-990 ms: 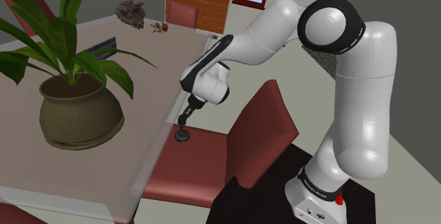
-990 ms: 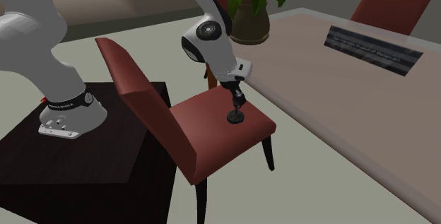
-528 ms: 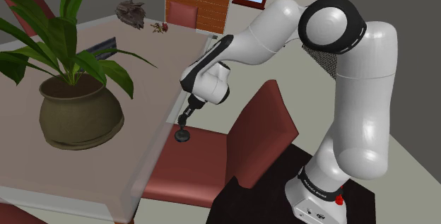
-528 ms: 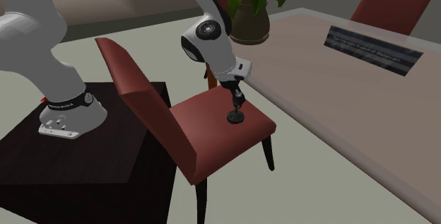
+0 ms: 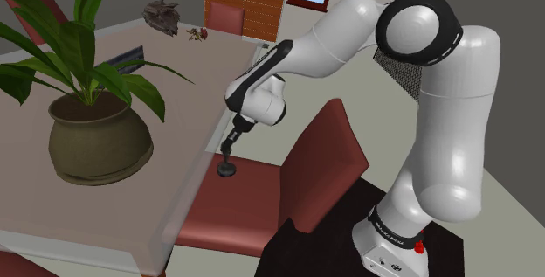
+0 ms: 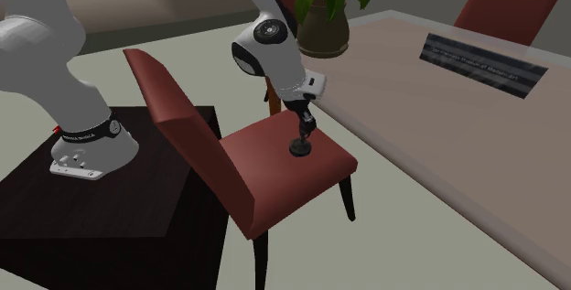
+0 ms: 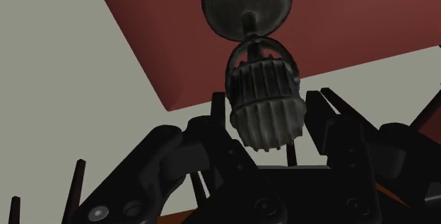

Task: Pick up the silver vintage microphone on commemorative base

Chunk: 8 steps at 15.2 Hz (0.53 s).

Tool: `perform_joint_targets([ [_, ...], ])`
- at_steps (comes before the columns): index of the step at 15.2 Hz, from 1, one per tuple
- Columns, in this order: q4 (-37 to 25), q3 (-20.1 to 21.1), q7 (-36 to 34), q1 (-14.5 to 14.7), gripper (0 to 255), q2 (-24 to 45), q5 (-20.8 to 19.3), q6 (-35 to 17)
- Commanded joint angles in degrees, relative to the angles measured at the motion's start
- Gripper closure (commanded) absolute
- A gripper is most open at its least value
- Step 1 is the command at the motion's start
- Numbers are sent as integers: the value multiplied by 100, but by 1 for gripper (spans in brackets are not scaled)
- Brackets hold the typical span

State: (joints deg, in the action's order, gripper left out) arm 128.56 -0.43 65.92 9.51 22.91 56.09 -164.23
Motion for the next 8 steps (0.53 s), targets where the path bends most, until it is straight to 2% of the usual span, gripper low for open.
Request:
perform_joint_targets([
  [1, 12, -118, -231, 97, 255, -245, -211, 78],
  [8, 154, -476, -888, 358, 255, -743, -866, 397],
])
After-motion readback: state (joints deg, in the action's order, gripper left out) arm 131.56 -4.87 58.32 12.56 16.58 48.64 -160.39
